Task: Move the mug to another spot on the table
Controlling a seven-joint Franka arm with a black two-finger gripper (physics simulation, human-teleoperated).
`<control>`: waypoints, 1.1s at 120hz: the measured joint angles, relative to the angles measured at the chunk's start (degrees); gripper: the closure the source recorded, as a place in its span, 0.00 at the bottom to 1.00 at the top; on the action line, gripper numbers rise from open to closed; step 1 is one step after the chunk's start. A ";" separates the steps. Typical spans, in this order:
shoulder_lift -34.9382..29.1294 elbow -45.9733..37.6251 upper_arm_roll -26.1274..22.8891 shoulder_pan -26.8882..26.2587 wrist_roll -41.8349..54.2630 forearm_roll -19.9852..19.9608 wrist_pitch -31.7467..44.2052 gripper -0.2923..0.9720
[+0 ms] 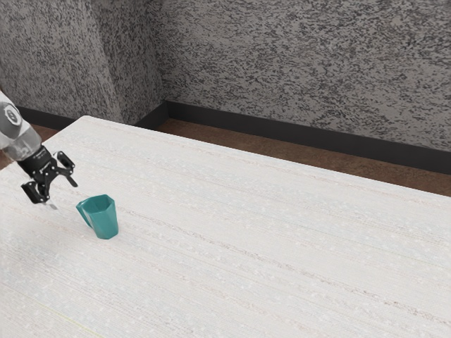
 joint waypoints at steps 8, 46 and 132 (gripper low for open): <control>1.79 0.85 -0.03 0.75 -0.58 -1.24 0.12 0.24; 9.48 8.35 -0.39 2.28 -1.68 -3.34 0.04 0.24; 13.30 7.69 -1.07 1.95 0.26 -11.00 0.46 0.25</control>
